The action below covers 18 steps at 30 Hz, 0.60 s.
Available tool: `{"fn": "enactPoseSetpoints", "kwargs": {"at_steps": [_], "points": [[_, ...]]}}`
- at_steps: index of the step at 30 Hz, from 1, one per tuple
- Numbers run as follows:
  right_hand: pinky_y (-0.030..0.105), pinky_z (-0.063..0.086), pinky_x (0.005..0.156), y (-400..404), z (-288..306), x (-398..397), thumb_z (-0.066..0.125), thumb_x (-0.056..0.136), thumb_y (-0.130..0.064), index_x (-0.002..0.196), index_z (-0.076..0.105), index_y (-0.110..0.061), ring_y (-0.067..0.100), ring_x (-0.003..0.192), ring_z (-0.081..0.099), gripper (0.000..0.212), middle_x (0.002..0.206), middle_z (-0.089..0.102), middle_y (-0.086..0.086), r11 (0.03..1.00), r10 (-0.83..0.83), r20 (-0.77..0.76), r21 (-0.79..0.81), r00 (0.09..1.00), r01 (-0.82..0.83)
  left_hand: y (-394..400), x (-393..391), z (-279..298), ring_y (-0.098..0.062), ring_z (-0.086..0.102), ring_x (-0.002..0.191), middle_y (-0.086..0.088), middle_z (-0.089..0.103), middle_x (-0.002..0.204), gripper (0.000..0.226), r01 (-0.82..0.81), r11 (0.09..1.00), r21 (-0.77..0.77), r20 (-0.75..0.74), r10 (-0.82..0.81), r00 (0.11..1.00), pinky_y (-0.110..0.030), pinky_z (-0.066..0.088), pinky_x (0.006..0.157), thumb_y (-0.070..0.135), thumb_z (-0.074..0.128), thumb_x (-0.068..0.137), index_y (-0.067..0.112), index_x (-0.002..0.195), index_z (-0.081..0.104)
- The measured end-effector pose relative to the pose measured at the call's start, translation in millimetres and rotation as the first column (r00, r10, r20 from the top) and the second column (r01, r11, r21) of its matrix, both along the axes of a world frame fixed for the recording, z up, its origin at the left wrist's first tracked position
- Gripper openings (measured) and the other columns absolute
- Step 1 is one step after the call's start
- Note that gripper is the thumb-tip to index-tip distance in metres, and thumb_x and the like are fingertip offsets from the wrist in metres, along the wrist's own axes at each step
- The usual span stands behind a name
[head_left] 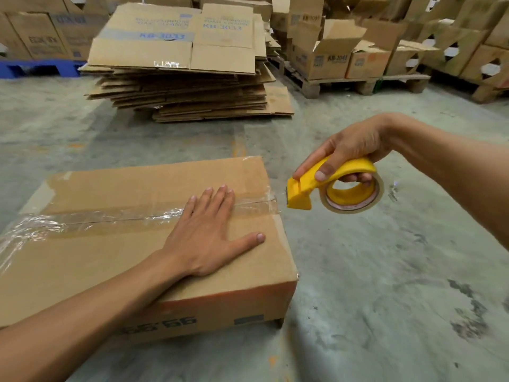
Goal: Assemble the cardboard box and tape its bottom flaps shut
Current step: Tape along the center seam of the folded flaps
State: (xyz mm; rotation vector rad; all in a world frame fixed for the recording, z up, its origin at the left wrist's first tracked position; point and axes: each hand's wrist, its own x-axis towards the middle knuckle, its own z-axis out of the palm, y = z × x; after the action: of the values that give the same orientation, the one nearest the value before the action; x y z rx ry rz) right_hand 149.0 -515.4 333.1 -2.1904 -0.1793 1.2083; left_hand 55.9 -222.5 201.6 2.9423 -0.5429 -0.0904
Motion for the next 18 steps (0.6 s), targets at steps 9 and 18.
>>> {"fn": "enactPoseSetpoints", "kwargs": {"at_steps": [9, 18], "points": [[0.020, 0.047, 0.035, -24, -55, 10, 0.078, 0.074, -0.043, 0.137, 0.056, -0.032, 0.010, 0.030, 0.045, 0.068, 0.049, 0.051, 0.005, 0.978, -0.073, -0.179, 0.178, 0.981, 0.105, -5, 1, 3, -0.018, -0.019, 0.149, 0.005, -0.019, 0.162, 0.097, 0.023, 0.999, 0.025, -0.019, -0.023, 1.000, -0.045, -0.008, 0.120, 0.092, 0.008, 0.070, 0.042, 0.150, -0.016], [0.014, 0.037, 0.031, -22, -90, -1, 0.058, 0.085, -0.044, 0.127, 0.063, -0.025, 0.004, 0.026, 0.037, 0.046, 0.043, 0.045, 0.000, 0.901, -0.248, -0.275, 0.288, 0.929, 0.326, -3, 8, 12, -0.031, -0.016, 0.149, 0.012, -0.021, 0.161, 0.076, 0.139, 0.984, 0.114, -0.078, -0.130, 0.988, -0.064, -0.003, 0.115, 0.084, 0.009, 0.078, 0.057, 0.143, -0.020]]}}
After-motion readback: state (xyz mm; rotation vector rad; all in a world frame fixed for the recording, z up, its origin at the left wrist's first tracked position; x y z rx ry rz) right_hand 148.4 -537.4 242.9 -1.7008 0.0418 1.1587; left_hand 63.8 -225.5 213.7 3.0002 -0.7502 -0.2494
